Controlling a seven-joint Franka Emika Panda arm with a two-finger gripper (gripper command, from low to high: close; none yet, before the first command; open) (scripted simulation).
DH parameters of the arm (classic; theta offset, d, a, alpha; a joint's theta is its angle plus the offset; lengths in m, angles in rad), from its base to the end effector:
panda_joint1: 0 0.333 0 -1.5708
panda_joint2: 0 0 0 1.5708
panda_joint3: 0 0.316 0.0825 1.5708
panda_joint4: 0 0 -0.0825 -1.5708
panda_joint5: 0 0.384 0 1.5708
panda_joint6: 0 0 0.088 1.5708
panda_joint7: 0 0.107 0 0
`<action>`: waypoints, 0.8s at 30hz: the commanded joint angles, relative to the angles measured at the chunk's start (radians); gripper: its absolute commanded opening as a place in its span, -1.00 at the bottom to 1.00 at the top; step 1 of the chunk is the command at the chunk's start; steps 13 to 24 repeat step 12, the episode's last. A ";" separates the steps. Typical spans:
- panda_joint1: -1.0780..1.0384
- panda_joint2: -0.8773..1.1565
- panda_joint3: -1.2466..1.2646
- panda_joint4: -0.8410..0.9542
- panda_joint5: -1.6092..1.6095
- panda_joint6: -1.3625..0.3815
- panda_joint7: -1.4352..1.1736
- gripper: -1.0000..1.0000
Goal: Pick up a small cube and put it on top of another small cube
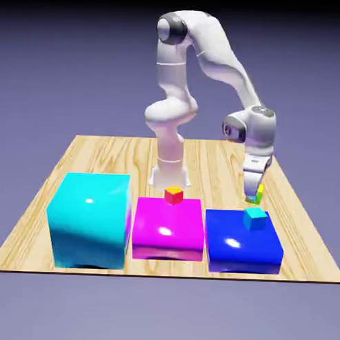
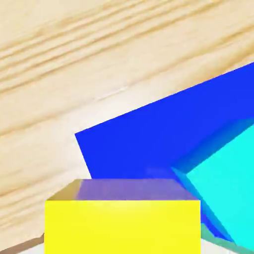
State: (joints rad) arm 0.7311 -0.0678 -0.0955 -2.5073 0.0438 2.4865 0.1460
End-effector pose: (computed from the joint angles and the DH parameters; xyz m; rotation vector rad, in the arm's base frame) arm 0.3740 0.2760 0.3111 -3.0122 -0.6982 -0.0466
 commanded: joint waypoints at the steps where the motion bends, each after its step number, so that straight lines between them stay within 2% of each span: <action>1: -0.029 -0.003 0.015 0.036 0.001 -0.040 -0.038 -1.00; 4: -0.090 -0.008 0.040 0.098 0.006 -0.109 -0.106 -1.00; 9: -0.090 0.137 0.048 0.058 0.033 0.076 -0.125 -1.00; 10: -0.090 0.137 0.048 0.058 0.033 0.076 -0.125 1.00; 12: -0.090 0.103 0.046 0.068 0.027 0.032 -0.121 1.00; 24: -0.090 0.103 0.046 0.068 0.027 0.032 -0.121 1.00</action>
